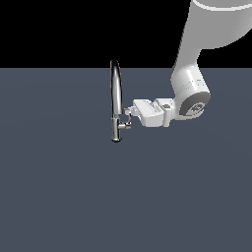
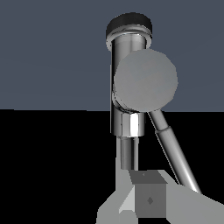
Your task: Turn on the faucet by rotating a designated handle.
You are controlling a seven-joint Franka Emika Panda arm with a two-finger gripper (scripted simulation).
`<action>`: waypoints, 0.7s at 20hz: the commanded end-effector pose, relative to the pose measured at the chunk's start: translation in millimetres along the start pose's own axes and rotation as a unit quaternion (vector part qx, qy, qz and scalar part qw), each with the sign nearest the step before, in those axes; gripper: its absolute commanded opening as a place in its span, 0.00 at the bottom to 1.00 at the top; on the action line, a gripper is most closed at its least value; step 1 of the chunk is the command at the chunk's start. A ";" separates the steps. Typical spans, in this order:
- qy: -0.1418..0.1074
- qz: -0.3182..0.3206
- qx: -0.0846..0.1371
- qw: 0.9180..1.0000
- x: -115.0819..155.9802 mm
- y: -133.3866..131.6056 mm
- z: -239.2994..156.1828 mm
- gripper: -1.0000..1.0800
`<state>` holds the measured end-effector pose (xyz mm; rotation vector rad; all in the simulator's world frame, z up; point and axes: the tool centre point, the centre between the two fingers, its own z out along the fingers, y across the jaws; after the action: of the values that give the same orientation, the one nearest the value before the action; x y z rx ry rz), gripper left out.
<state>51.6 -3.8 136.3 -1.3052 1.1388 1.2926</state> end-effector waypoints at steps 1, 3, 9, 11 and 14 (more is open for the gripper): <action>-0.001 0.003 0.000 1.000 4.9 9.5 -2.2 0.00; 0.000 0.003 0.000 1.000 7.8 16.1 -3.1 0.00; 0.000 0.003 0.001 1.000 16.9 36.6 -5.4 0.00; 0.000 0.003 0.001 1.000 20.1 43.8 -6.3 0.00; -0.001 -0.009 -0.003 1.000 9.0 35.7 0.7 0.00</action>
<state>15.4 -6.8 126.4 -1.3152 1.1198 1.2882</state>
